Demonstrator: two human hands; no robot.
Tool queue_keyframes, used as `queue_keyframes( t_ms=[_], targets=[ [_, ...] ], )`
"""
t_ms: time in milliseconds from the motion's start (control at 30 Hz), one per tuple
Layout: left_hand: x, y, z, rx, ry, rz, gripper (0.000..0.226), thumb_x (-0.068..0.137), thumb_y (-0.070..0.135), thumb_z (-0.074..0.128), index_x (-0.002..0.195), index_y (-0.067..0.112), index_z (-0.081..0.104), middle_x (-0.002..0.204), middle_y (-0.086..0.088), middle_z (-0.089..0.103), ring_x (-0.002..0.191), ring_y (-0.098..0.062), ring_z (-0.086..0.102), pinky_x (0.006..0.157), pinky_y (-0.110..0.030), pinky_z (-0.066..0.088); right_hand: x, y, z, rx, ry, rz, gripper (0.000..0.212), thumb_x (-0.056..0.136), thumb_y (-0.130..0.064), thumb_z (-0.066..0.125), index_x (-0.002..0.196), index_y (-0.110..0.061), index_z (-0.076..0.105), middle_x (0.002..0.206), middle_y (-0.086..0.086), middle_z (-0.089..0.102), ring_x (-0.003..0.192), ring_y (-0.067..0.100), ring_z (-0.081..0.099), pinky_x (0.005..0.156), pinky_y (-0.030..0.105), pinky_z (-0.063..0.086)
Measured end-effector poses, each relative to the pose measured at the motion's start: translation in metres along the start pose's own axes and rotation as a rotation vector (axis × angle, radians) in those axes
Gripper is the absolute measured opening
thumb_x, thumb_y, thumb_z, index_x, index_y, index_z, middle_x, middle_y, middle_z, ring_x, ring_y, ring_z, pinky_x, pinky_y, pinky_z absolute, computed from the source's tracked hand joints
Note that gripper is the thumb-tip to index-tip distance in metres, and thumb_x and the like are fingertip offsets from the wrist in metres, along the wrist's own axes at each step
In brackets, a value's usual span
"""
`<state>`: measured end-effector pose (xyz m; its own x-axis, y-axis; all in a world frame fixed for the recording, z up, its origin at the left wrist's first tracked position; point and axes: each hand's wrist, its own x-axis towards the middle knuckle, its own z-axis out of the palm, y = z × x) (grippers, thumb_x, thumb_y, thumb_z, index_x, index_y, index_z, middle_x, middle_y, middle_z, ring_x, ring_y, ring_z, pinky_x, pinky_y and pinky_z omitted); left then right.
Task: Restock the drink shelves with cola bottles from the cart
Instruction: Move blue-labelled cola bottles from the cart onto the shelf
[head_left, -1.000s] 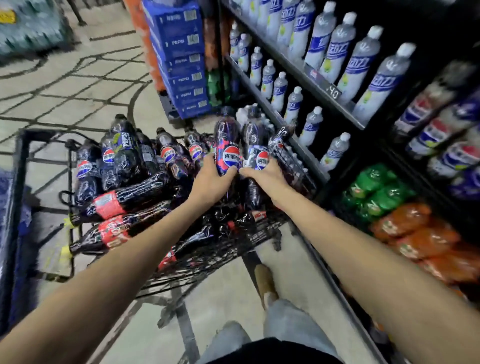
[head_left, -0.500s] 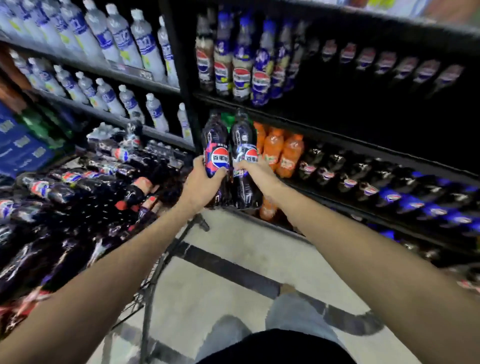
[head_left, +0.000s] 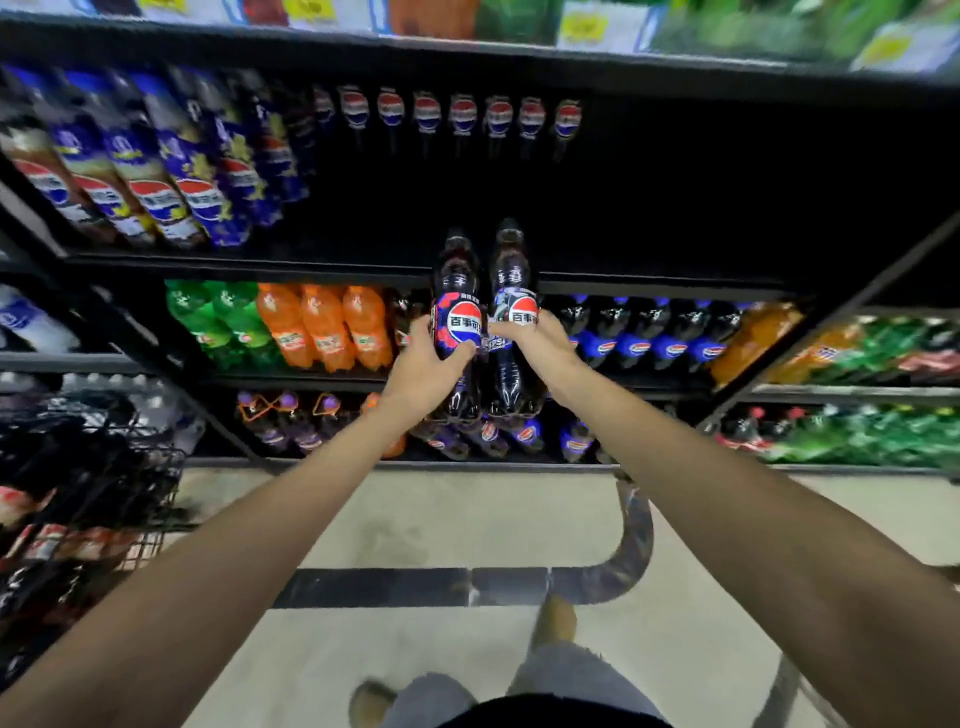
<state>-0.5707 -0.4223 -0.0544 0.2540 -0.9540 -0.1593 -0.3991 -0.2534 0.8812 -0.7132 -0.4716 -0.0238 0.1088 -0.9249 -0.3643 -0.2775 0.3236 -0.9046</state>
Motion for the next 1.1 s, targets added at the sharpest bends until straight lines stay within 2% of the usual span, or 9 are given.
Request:
queue_keyframes(
  t_ms=[133,200,300,367,433,633,733,900,1100],
  targets=[
    [0.02,0.034,0.069,-0.034,-0.065,0.013,0.064,0.09,0.036,0.062,0.142,0.015,0.03,0.115,0.003,0.057,0.11,-0.017,0.057,0.097,-0.034,0.044,0.02,0.013,-0.079,0.028,0.049,-0.011,0.029,0.086,-0.024,0.072,0.107,-0.011,0.057,0.102,0.0,0.064,0.09,0.011,0.059,0.073,0.023,0.042],
    [0.03,0.05,0.101,-0.051,-0.08,0.003,0.065,0.09,0.035,0.063,0.141,0.015,0.03,0.11,0.006,0.056,0.11,-0.018,0.057,0.098,-0.035,0.044,0.03,0.017,-0.113,0.028,0.055,-0.011,0.029,0.085,-0.024,0.072,0.106,-0.011,0.056,0.103,0.0,0.064,0.09,0.011,0.06,0.073,0.022,0.044],
    [0.046,0.069,0.143,-0.071,-0.081,-0.008,0.067,0.089,0.035,0.065,0.143,0.015,0.029,0.096,0.018,0.052,0.097,-0.007,0.057,0.083,-0.024,0.044,0.045,0.021,-0.158,0.003,0.066,-0.015,0.044,0.085,-0.023,0.073,0.121,-0.004,0.056,0.115,0.008,0.065,0.105,0.02,0.061,0.079,0.025,0.046],
    [0.055,0.082,0.165,-0.067,-0.092,-0.007,0.068,0.088,0.036,0.065,0.143,0.016,0.028,0.092,0.024,0.047,0.089,0.002,0.053,0.07,-0.015,0.036,0.055,0.022,-0.183,0.007,0.071,-0.039,0.043,0.085,-0.022,0.073,0.121,-0.004,0.058,0.114,0.008,0.066,0.104,0.019,0.061,0.073,0.022,0.043],
    [0.064,0.093,0.182,-0.076,-0.105,0.004,0.069,0.088,0.035,0.065,0.143,0.017,0.028,0.093,0.024,0.048,0.087,0.005,0.051,0.068,-0.013,0.033,0.065,0.023,-0.203,0.02,0.077,-0.047,0.042,0.084,-0.02,0.074,0.12,-0.004,0.057,0.114,0.008,0.066,0.101,0.018,0.061,0.076,0.022,0.042],
    [0.1,0.125,0.211,-0.072,-0.189,0.071,0.07,0.088,0.031,0.068,0.145,0.02,0.028,0.102,0.023,0.051,0.097,-0.001,0.052,0.086,-0.02,0.036,0.1,0.02,-0.249,0.024,0.104,-0.091,0.046,0.081,-0.016,0.077,0.119,-0.007,0.054,0.113,0.007,0.065,0.092,0.011,0.06,0.069,0.015,0.042],
    [0.119,0.138,0.219,-0.066,-0.201,0.141,0.068,0.088,0.021,0.069,0.144,0.017,0.031,0.115,0.011,0.053,0.107,-0.005,0.051,0.088,-0.015,0.036,0.123,0.017,-0.259,0.022,0.133,-0.128,0.052,0.079,-0.012,0.078,0.123,-0.007,0.051,0.116,0.008,0.064,0.102,0.018,0.061,0.085,0.024,0.046],
    [0.156,0.151,0.225,-0.046,-0.218,0.208,0.068,0.089,0.012,0.067,0.144,0.012,0.026,0.122,0.003,0.05,0.11,-0.007,0.051,0.083,-0.007,0.039,0.161,0.012,-0.268,0.038,0.16,-0.202,0.065,0.076,-0.007,0.079,0.132,-0.009,0.046,0.117,0.005,0.063,0.105,0.015,0.061,0.09,0.026,0.049],
    [0.205,0.154,0.225,-0.045,-0.249,0.207,0.079,0.09,0.009,0.065,0.147,0.009,0.011,0.121,0.003,0.049,0.113,-0.009,0.051,0.095,-0.02,0.038,0.21,0.002,-0.265,0.039,0.193,-0.24,0.07,0.072,-0.003,0.081,0.131,-0.016,0.045,0.105,-0.008,0.062,0.091,-0.002,0.059,0.064,0.008,0.046]
  ],
)
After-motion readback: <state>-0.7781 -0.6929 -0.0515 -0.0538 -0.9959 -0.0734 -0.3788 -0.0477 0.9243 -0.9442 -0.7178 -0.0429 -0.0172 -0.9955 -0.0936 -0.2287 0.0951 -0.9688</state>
